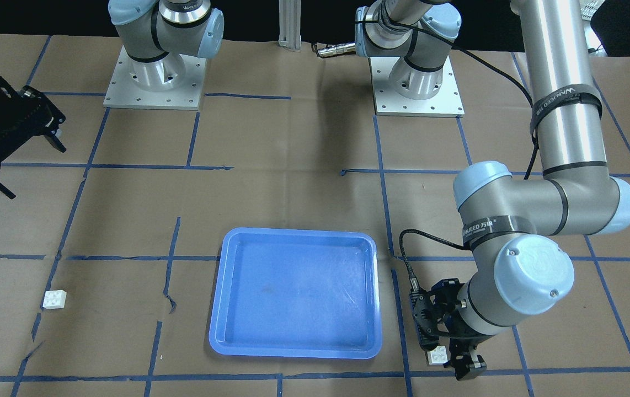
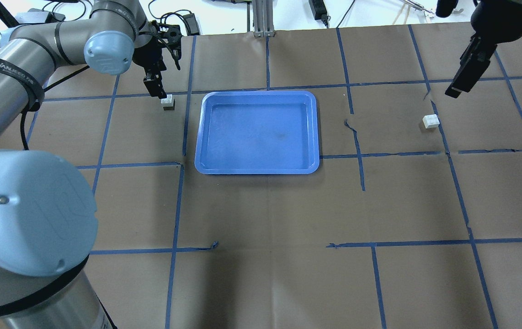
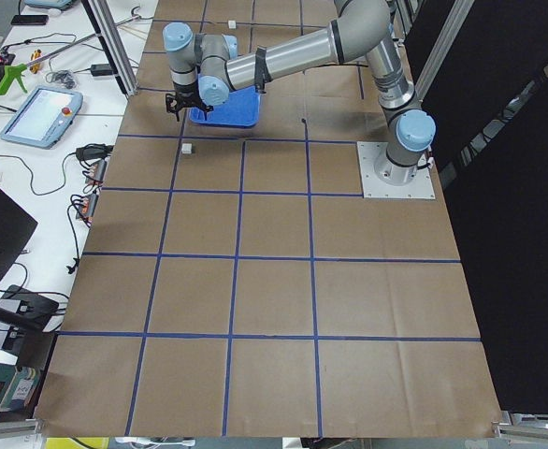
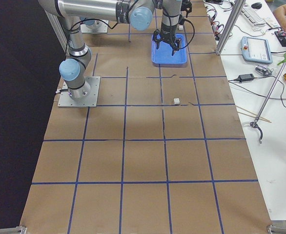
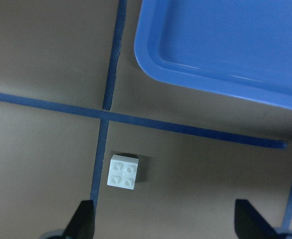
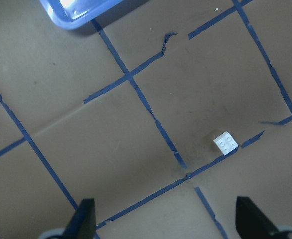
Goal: Assemble white blocks and place on blue tray
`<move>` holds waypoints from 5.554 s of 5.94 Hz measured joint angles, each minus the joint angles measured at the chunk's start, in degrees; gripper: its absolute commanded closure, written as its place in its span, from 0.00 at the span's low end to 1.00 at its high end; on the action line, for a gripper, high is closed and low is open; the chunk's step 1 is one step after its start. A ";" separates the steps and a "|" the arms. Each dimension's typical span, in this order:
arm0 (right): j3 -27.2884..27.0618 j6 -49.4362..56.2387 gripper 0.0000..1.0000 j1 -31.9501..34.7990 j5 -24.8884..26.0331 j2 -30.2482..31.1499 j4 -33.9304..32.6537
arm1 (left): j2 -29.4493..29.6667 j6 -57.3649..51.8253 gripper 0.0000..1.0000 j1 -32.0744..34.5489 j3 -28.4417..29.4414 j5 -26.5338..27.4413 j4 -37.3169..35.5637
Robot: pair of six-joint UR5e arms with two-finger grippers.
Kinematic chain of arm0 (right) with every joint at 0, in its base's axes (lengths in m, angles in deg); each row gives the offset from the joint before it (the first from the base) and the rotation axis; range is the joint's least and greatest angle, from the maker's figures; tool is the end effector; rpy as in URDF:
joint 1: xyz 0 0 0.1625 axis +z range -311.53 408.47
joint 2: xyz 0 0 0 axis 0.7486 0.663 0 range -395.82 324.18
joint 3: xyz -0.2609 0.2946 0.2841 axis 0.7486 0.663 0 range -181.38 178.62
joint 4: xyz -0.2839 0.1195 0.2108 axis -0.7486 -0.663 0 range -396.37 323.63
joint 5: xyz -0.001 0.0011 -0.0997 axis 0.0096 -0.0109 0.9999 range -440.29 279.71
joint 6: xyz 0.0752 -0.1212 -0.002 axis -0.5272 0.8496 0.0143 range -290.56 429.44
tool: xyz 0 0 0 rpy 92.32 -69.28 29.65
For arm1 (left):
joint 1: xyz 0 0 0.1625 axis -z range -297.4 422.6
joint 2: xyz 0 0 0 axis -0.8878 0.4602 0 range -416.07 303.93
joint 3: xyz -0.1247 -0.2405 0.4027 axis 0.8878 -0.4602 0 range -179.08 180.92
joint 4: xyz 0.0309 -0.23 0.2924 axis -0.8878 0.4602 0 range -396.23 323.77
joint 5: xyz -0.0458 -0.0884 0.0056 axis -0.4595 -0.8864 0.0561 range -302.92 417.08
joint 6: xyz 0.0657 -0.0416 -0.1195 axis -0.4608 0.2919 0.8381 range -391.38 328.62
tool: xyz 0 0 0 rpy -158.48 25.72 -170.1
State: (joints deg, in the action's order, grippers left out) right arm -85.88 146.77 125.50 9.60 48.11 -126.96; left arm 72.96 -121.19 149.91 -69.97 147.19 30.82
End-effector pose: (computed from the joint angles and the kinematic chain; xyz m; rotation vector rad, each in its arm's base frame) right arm 0.0180 -0.5168 0.4991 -1.6727 2.6580 -0.0025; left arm -0.0981 -0.7460 0.2836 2.1372 2.2477 -0.0547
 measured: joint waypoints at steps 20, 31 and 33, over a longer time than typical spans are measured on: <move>2.35 54.91 0.49 -16.69 -24.42 -34.03 -8.91 | -4.25 10.68 1.00 15.32 -11.80 -3.06 -3.86; -3.37 38.27 0.73 -12.12 -31.40 -18.30 -7.95 | -1.72 11.72 0.12 18.88 -13.07 -4.42 -9.72; -7.50 33.26 0.73 -8.82 -33.98 -15.15 -10.48 | -7.42 11.97 0.12 17.58 -12.13 -4.47 -3.35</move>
State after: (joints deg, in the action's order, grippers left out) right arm -93.38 180.03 116.68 -24.38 32.96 -137.44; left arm 65.54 -109.22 167.49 -82.10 142.72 27.46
